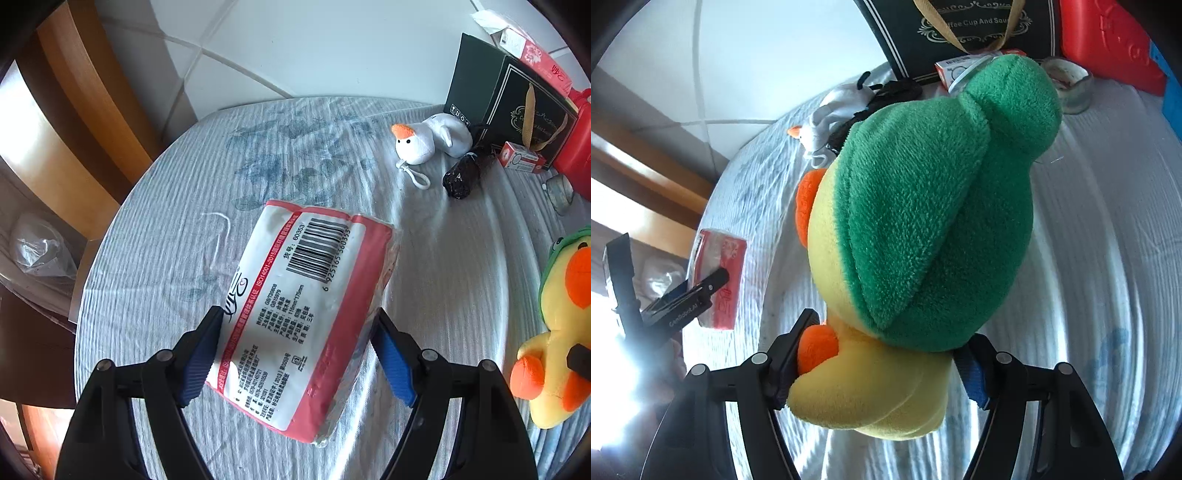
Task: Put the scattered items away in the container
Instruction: 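Carry the duck plush with the right gripper while the left carries the tissue pack to the crate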
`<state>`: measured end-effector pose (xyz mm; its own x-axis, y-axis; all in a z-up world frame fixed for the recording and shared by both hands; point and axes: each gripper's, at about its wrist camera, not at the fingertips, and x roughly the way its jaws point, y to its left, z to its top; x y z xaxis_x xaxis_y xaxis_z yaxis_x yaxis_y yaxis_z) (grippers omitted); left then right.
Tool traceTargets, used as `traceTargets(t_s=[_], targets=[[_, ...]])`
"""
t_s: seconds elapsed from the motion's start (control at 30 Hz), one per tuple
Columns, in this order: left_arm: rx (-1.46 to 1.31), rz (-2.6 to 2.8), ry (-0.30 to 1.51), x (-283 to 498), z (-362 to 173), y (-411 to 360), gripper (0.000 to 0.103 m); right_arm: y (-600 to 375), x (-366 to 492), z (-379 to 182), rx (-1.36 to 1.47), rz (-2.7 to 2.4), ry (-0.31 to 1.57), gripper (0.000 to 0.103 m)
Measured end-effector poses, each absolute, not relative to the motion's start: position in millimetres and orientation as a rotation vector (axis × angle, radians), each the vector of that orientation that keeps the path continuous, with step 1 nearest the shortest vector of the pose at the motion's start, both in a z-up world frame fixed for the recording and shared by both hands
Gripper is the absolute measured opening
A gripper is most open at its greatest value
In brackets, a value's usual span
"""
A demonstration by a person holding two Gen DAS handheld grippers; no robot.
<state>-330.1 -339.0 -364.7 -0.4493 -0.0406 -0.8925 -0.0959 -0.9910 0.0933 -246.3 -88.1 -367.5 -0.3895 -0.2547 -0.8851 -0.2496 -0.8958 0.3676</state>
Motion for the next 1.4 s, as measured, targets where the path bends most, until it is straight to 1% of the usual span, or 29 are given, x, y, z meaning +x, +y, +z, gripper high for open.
traceTargets(t_s=[0.2, 0.53, 0.87, 1.0, 1.17, 1.3, 1.4], targets=[[-1.655, 2.696, 0.198, -302.2, -343.2, -343.9, 0.078, -96.1, -234.2, -355.0, 1.71, -2.496, -0.686, 0.069], [-1.671, 2.787, 0.092, -248.5, -305.5, -344.8, 0.078, -115.5, -217.3, -321.5, 1.667, -2.456, -0.58, 0.069], [-1.664, 2.843, -0.008, -174.8, -269.6, -341.8, 0.078, -93.8, -178.9, -290.2, 1.577, -2.428, -0.468, 0.069], [-1.624, 2.892, 0.001, -150.1, -244.8, -334.7, 0.078, -87.6, -165.2, -277.3, 1.541, -2.429, -0.403, 0.069], [-1.537, 2.949, -0.03, -125.0, -205.6, -319.8, 0.078, -75.1, -142.5, -262.2, 1.515, -2.403, -0.373, 0.069], [-1.454, 3.005, 0.013, -106.1, -177.9, -300.9, 0.078, -63.0, -124.6, -248.7, 1.482, -2.378, -0.332, 0.069], [-1.421, 3.027, -0.002, -95.3, -160.7, -290.4, 0.078, -57.0, -113.3, -237.0, 1.452, -2.368, -0.292, 0.069]])
